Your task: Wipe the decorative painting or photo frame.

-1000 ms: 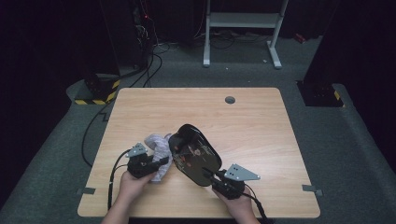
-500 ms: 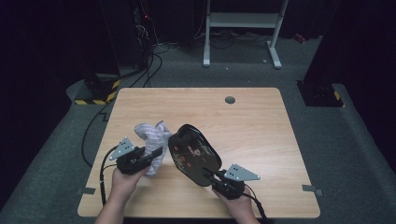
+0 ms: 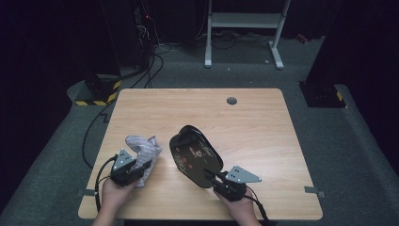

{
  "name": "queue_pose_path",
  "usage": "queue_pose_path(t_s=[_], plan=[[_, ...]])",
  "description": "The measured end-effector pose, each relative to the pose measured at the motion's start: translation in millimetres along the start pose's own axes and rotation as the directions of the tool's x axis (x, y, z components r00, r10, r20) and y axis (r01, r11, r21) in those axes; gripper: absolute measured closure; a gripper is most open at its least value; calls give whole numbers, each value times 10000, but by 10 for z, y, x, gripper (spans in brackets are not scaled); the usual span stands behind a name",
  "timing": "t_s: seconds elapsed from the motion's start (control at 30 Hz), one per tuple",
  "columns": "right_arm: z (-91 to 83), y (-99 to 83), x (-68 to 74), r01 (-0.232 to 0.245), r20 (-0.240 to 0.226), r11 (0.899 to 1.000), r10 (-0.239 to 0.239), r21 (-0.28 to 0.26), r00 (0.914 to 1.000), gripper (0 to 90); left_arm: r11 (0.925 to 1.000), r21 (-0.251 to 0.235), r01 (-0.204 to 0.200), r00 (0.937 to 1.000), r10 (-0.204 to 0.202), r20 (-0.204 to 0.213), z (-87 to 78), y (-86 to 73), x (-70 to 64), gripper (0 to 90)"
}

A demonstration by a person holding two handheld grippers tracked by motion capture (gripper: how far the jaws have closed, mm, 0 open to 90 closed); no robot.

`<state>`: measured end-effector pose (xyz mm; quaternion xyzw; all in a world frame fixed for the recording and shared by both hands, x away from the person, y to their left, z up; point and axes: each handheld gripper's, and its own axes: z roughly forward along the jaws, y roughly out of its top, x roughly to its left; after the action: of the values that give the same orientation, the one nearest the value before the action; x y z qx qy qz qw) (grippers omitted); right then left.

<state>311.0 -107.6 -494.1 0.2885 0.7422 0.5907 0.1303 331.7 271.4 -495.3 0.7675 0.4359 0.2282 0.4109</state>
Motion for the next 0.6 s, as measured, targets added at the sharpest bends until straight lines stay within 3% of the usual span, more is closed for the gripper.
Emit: queue_pose_path(t_s=[0.13, 0.2, 0.37, 0.6], plan=[[2, 0, 2, 64, 23, 10000, -64, -14, 10000, 796, 9941, 1083, 43, 9999, -55, 101, 151, -81, 35, 637], [2, -1, 4, 80, 37, 10000, -80, -11, 10000, 787, 9908, 1352, 8, 9999, -30, 154, 218, -128, 41, 620], [7, -6, 8, 65, 52, 10000, -65, -3, 10000, 753, 9920, 1136, 551, 9977, -592, 333, 220, -147, 92, 585], [3, -4, 2, 66, -12, 10000, -66, 60, 10000, 636, 9957, 545, 749, 9963, -770, 374, 125, -118, 99, 426]])
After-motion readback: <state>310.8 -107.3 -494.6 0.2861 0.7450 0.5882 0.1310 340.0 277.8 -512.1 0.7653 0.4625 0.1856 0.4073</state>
